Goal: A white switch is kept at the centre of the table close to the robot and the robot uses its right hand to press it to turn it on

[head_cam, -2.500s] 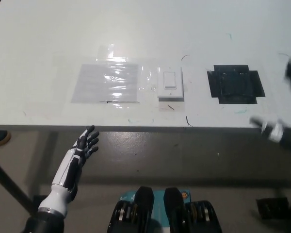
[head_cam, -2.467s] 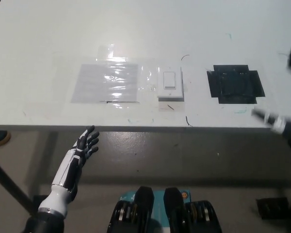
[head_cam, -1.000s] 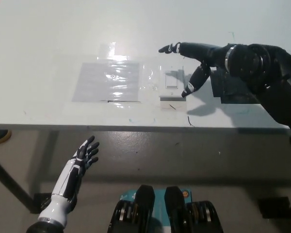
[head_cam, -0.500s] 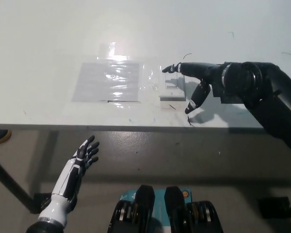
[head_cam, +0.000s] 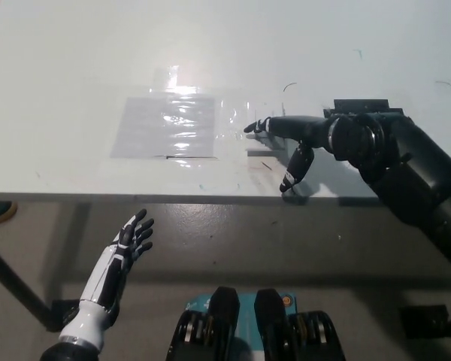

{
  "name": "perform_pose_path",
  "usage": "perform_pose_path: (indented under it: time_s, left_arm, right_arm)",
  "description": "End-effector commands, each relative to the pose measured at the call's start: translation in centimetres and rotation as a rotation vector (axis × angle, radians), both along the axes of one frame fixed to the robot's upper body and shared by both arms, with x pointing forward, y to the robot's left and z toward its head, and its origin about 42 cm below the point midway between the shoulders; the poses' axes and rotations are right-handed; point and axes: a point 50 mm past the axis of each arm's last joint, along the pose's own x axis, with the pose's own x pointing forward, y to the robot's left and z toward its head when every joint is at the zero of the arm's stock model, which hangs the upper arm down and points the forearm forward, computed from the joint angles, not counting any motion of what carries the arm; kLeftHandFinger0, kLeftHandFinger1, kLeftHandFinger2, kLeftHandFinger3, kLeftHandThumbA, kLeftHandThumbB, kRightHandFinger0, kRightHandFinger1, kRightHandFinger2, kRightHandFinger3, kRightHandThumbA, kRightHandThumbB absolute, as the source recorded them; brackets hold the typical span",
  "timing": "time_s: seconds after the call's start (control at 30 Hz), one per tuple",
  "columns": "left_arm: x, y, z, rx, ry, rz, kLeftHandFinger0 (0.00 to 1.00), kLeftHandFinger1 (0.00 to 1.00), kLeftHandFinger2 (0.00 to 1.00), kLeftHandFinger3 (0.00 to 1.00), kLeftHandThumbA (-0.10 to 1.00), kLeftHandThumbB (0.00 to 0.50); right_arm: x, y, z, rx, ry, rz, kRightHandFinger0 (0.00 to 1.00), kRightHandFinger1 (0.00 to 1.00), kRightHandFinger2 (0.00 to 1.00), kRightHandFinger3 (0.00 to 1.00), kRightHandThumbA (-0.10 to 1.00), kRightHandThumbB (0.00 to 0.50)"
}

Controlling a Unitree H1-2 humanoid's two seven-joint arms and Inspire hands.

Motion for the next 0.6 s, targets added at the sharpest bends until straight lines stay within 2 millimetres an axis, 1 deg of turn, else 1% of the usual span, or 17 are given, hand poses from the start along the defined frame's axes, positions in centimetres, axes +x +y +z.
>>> perform_pose_path:
  time_s: [0.0, 0.1, 0.17, 0.2, 0.23, 0.27, 0.3, 0.33, 0.37, 0.4, 0.43, 0.47, 0.5, 0.53, 0.57]
  left_arm:
    - [0.4, -0.1, 1.5, 0.002, -0.054, -0.013, 1.0, 1.0, 1.0, 1.0, 1.0, 0.002]
    - [0.4, 0.0, 1.5, 0.004, -0.055, -0.016, 1.0, 1.0, 1.0, 1.0, 1.0, 0.0]
    - [0.4, 0.0, 1.4, 0.001, -0.054, -0.018, 1.0, 1.0, 1.0, 1.0, 1.0, 0.0]
    - [0.3, 0.0, 1.4, -0.004, -0.052, -0.018, 1.0, 1.0, 1.0, 1.0, 1.0, 0.004]
    - [0.3, 0.0, 1.4, -0.004, -0.048, -0.018, 1.0, 1.0, 1.0, 1.0, 1.0, 0.008]
    - [0.3, 0.1, 1.4, -0.001, -0.045, -0.018, 1.0, 1.0, 1.0, 1.0, 1.0, 0.015]
    - [0.3, 0.1, 1.4, 0.0, -0.044, -0.018, 1.0, 1.0, 1.0, 1.0, 1.0, 0.017]
    - [0.5, 0.0, 1.4, 0.001, -0.049, -0.021, 1.0, 1.0, 1.0, 1.0, 1.0, 0.024]
    - [0.5, -0.1, 1.4, 0.0, -0.048, -0.021, 1.0, 1.0, 1.0, 1.0, 1.0, 0.023]
    - [0.4, -0.1, 1.4, -0.001, -0.047, -0.018, 1.0, 1.0, 1.0, 1.0, 1.0, 0.012]
    - [0.4, -0.1, 1.4, 0.0, -0.048, -0.017, 1.0, 1.0, 1.0, 1.0, 1.0, 0.0]
    - [0.5, 0.0, 1.4, -0.001, -0.049, -0.017, 1.0, 1.0, 1.0, 1.0, 1.0, 0.0]
    - [0.5, 0.0, 1.4, -0.001, -0.05, -0.017, 1.0, 1.0, 1.0, 1.0, 1.0, 0.0]
    - [0.4, 0.0, 1.5, 0.002, -0.048, -0.018, 1.0, 1.0, 1.0, 1.0, 1.0, 0.007]
    - [0.5, -0.1, 1.6, 0.005, -0.049, -0.021, 1.0, 1.0, 1.0, 1.0, 1.0, 0.001]
  right_arm:
    - [0.3, 0.4, -1.0, -0.037, -0.002, 0.021, 1.0, 1.0, 1.0, 1.0, 1.0, 0.334]
    - [0.2, 0.0, -2.4, -0.043, 0.023, 0.016, 1.0, 1.0, 1.0, 1.0, 1.0, 0.329]
    - [0.1, -0.6, -3.4, -0.047, 0.037, 0.011, 1.0, 1.0, 1.0, 1.0, 1.0, 0.328]
    - [0.2, -0.8, -3.6, -0.052, 0.036, 0.011, 1.0, 1.0, 1.0, 1.0, 1.0, 0.323]
    - [0.4, -1.0, -3.3, -0.052, 0.032, 0.011, 1.0, 1.0, 1.0, 1.0, 1.0, 0.343]
    - [0.5, -1.3, -2.4, -0.041, 0.025, 0.008, 1.0, 1.0, 1.0, 1.0, 1.0, 0.351]
    - [0.6, -1.4, -2.1, -0.036, 0.022, 0.008, 1.0, 1.0, 1.0, 1.0, 1.0, 0.351]
    - [1.1, -1.8, 0.9, 0.009, -0.023, 0.001, 1.0, 1.0, 1.0, 1.0, 1.0, 0.353]
    - [1.3, -2.0, 2.1, 0.033, -0.04, -0.002, 1.0, 1.0, 1.0, 1.0, 1.0, 0.353]
    - [1.5, -2.4, 4.8, 0.098, -0.074, 0.001, 1.0, 1.0, 1.0, 1.0, 1.0, 0.341]
    - [1.5, -2.6, 7.3, 0.166, -0.114, 0.016, 1.0, 1.0, 1.0, 1.0, 1.0, 0.301]
    - [1.5, -2.7, 9.8, 0.218, -0.161, 0.039, 1.0, 1.0, 1.0, 1.0, 1.0, 0.274]
    - [1.4, -2.8, 10.8, 0.238, -0.18, 0.049, 1.0, 1.0, 1.0, 1.0, 1.0, 0.308]
    - [1.3, -3.1, 13.8, 0.291, -0.234, 0.053, 1.0, 1.0, 1.0, 1.0, 1.0, 0.299]
    - [1.0, -3.6, 16.5, 0.353, -0.279, 0.058, 1.0, 1.0, 1.0, 1.0, 1.0, 0.314]
